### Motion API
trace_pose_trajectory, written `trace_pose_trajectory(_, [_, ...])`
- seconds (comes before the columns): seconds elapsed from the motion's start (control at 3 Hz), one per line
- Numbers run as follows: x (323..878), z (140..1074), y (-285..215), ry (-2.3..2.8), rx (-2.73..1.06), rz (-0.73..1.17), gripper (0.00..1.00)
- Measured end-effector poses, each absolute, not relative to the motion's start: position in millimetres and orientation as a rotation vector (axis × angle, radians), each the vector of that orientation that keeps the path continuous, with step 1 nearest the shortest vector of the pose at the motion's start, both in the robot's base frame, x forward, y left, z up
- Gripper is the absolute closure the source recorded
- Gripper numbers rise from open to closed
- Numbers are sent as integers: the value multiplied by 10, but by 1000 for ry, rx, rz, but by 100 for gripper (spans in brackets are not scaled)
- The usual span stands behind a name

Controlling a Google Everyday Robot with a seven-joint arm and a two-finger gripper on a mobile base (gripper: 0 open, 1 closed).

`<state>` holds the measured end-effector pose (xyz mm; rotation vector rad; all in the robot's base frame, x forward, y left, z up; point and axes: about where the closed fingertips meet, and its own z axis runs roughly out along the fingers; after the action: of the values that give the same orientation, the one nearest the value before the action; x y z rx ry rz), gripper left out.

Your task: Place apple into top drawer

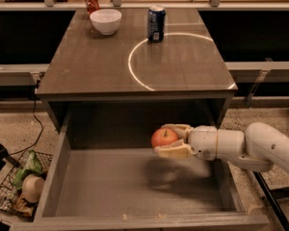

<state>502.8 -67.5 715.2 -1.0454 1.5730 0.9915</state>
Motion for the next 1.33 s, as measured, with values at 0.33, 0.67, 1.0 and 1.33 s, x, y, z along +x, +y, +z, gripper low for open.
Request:
trace_pose_trajectory(0.33, [4930,6813,-652,1571,-1013,1021,100])
trace_pose_trajectory(0.67, [4896,6661,-587,1570,-1023,1018,100])
trace_pose_trajectory(1.0, [4873,6751,-452,1502,-1150,977,100])
trace_pose_trajectory(1.33, [4841,6839,-346,1465,-1274,933,100])
